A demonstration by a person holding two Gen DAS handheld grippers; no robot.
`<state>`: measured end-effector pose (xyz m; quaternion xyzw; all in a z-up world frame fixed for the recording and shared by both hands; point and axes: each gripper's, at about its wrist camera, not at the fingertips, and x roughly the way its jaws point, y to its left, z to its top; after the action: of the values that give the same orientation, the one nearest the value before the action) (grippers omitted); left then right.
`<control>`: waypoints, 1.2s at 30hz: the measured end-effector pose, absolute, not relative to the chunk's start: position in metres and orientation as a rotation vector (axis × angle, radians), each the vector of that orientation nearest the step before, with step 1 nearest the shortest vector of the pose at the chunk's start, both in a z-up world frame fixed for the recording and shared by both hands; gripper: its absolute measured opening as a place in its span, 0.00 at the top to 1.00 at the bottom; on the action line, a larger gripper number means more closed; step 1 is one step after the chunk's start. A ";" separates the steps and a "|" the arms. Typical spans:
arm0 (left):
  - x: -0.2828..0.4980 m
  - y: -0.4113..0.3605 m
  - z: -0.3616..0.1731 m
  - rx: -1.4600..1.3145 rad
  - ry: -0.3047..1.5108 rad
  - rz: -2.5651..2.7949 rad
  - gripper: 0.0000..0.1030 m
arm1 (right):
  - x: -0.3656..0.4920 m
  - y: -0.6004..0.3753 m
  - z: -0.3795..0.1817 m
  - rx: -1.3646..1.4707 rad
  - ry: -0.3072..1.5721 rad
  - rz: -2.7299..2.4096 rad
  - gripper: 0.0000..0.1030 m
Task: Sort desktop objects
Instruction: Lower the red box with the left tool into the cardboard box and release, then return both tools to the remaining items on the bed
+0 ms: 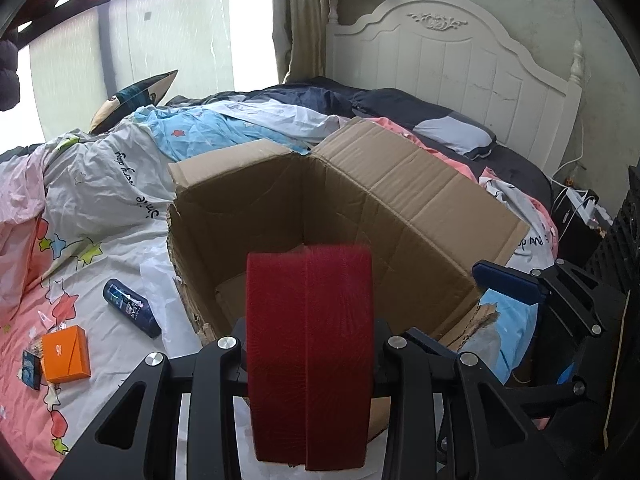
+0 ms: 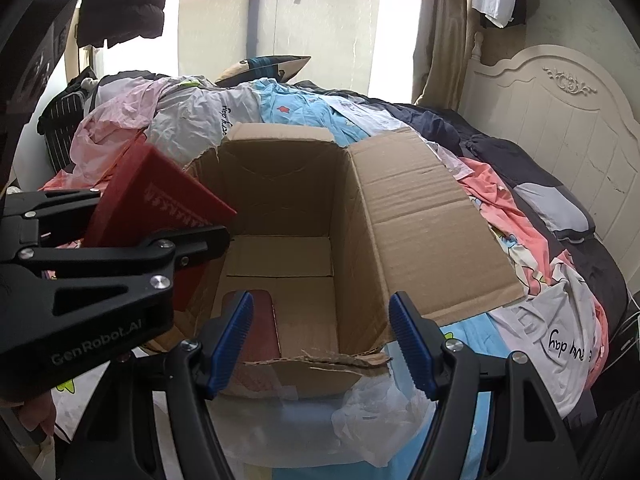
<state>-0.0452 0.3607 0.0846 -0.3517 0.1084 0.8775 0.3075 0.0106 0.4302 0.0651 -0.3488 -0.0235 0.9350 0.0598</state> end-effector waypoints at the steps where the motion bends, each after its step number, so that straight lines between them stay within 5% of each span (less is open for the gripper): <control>1: -0.045 0.360 0.085 -0.929 0.278 2.317 0.52 | 0.011 0.430 0.065 -1.055 -0.072 2.831 0.35; 3: -0.044 0.358 0.087 -0.911 0.260 2.320 0.30 | 0.011 0.430 0.065 -1.054 -0.067 2.834 0.34; 5: -0.042 0.356 0.090 -0.888 0.256 2.330 0.21 | 0.011 0.431 0.064 -1.051 -0.063 2.830 0.34; 13: -0.046 0.342 0.092 -0.917 0.254 2.367 0.04 | 0.011 0.427 0.065 -1.054 -0.070 2.816 0.32; 36: -0.067 0.188 0.093 -0.976 0.368 2.759 0.00 | -0.010 0.328 0.084 -0.987 -0.096 2.998 0.31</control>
<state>-0.0671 0.1879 0.0927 -0.3294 0.1240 0.9311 0.0960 -0.0096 0.3279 0.0844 -0.3124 -0.0304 0.9494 -0.0081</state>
